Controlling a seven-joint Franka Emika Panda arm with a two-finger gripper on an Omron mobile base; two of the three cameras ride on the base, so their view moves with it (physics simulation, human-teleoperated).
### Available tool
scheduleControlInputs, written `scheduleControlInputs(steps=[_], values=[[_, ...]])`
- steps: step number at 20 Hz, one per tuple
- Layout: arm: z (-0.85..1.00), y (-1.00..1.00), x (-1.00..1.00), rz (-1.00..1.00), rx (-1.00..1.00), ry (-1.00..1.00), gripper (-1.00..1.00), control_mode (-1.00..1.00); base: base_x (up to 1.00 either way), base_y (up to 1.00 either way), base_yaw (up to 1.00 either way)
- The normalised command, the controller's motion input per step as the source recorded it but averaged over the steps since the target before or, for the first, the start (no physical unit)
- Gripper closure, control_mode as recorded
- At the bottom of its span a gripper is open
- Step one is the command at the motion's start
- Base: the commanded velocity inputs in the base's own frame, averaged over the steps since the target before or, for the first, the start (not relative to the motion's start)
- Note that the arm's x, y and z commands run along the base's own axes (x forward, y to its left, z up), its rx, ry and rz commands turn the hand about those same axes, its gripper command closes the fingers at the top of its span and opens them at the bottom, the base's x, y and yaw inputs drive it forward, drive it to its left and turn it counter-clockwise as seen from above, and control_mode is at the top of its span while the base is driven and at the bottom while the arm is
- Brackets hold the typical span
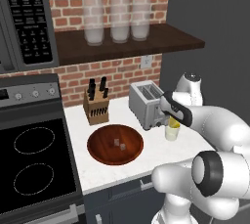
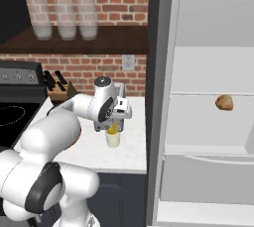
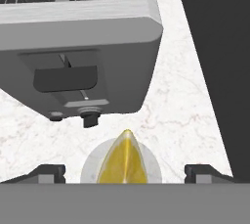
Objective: Grab a lemon wedge from the fridge and one ice cube from the ice bowl, and put them in the glass of lemonade.
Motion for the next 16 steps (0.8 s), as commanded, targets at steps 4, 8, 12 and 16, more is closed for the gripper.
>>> scheduleControlInputs(steps=[4,8,12,16], values=[[0.01,0.00,-0.02,0.00,0.00,0.00,-1.00,-1.00,0.00,0.00,0.00],[0.02,0.00,-0.04,0.00,0.01,0.00,-1.00,-1.00,0.00,0.00,0.00],[0.07,0.00,-0.18,0.00,0.03,0.00,-1.00,-1.00,0.00,0.00,0.00],[0.11,0.01,-0.39,0.06,0.03,-0.07,-1.00,-1.00,0.00,0.00,0.00]])
